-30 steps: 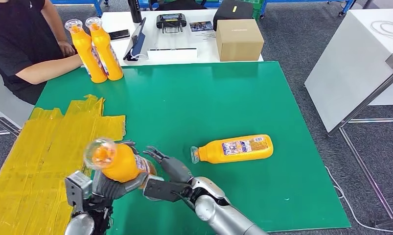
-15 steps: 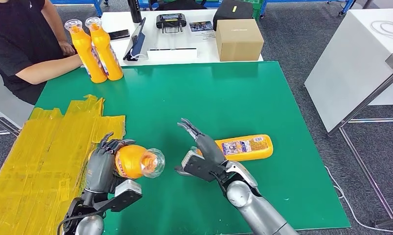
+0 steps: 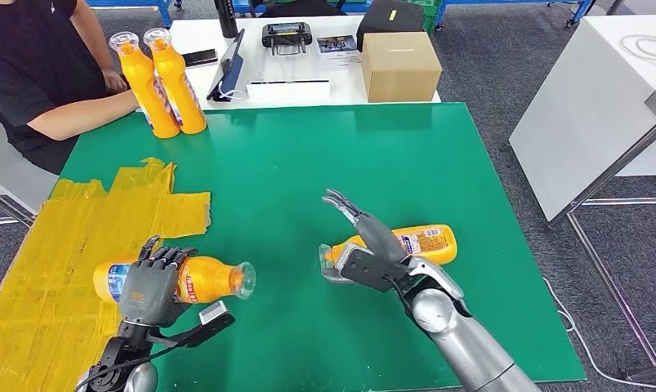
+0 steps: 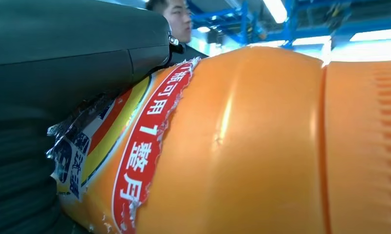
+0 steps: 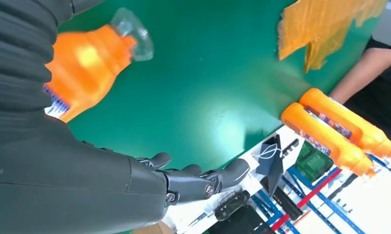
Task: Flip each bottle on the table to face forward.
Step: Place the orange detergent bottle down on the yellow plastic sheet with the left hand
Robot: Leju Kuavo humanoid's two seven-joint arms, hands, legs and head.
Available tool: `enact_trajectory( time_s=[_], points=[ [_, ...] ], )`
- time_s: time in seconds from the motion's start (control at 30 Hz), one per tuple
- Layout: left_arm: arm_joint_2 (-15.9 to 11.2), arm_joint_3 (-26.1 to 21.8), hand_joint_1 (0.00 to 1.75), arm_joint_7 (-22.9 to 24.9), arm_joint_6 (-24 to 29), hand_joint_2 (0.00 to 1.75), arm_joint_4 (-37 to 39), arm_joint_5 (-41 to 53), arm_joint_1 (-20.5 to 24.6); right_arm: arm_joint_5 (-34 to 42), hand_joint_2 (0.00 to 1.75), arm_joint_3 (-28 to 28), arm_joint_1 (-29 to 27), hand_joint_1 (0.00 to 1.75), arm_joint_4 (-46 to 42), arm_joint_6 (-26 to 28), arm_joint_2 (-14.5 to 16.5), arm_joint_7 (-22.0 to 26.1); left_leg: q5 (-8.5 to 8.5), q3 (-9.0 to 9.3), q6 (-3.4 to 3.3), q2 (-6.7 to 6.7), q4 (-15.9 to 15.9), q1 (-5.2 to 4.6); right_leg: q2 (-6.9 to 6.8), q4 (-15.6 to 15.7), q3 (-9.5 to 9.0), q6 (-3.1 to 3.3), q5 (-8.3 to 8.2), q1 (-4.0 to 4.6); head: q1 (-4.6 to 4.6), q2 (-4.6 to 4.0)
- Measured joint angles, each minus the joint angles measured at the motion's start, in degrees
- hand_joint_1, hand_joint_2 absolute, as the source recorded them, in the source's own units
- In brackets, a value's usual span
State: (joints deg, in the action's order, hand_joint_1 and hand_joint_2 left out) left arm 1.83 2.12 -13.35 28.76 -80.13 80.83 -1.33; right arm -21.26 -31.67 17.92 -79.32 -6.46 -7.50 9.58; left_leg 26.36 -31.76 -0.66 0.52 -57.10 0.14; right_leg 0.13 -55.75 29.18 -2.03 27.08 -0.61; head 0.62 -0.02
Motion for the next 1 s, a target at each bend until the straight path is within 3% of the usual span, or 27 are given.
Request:
enact_trajectory(
  time_s=[0.1, 0.23, 0.47, 0.73, 0.83, 1.0],
  points=[
    [-1.1, -1.9, 1.75, 2.8, -0.1, 1.75, 4.8, 3.4, 1.1, 0.1, 1.75, 0.0, -0.2, 0.00, -1.2, -1.0, -2.5, 0.2, 0.00, 0.01, 0.00, 0.00, 0.0, 0.00, 0.00, 0.0, 0.00, 0.00, 0.00, 0.00, 0.00, 0.00],
    [-2.8, -3.5, 0.00, 6.0, -2.0, 1.75, 10.5, 6.3, 2.9, -0.7, 1.75, 0.0, -1.0, 0.00, -2.8, -1.9, -5.4, 0.3, 0.00, 0.01, 0.00, -0.07, 0.0, 0.00, -0.10, 0.0, -0.02, -0.01, 0.00, 0.00, 0.02, 0.00],
    [-5.9, -3.8, 0.00, 9.5, -5.6, 1.75, 18.3, 8.2, 7.9, -1.8, 1.75, 0.0, -1.7, 0.00, -5.0, -4.0, -10.0, 0.5, -0.02, 0.28, 0.02, -0.28, 0.0, -0.05, -0.23, 0.0, -0.37, -0.01, 0.01, 0.00, 0.03, 0.00],
    [-7.6, -3.8, 0.00, 10.0, -7.5, 1.75, 22.2, 8.4, 10.5, -2.4, 1.75, 0.1, -2.5, 0.00, -5.5, -4.0, -11.8, 0.3, -0.10, 0.76, 0.05, -0.38, 0.1, -0.03, -0.26, 0.0, -0.86, 0.01, 0.02, 0.01, 0.02, 0.00],
    [-8.4, -3.7, 0.00, 7.6, -8.6, 1.75, 22.9, 6.3, 11.0, -2.6, 1.75, 0.4, -2.9, 0.00, -5.6, -4.1, -12.6, 0.3, -0.11, 0.87, 0.05, -0.36, 0.1, -0.02, -0.25, 0.0, -0.99, 0.01, 0.02, 0.02, 0.02, 0.00],
    [-11.5, -3.7, 0.00, -1.9, -14.2, 1.75, 23.1, -3.2, 11.2, -2.1, 1.75, 1.2, -2.2, 0.00, -5.5, -6.0, -14.4, 0.4, -0.11, 0.92, 0.05, -0.35, 0.1, -0.04, -0.25, 0.0, -1.16, 0.01, 0.02, 0.02, 0.03, 0.00]
  ],
)
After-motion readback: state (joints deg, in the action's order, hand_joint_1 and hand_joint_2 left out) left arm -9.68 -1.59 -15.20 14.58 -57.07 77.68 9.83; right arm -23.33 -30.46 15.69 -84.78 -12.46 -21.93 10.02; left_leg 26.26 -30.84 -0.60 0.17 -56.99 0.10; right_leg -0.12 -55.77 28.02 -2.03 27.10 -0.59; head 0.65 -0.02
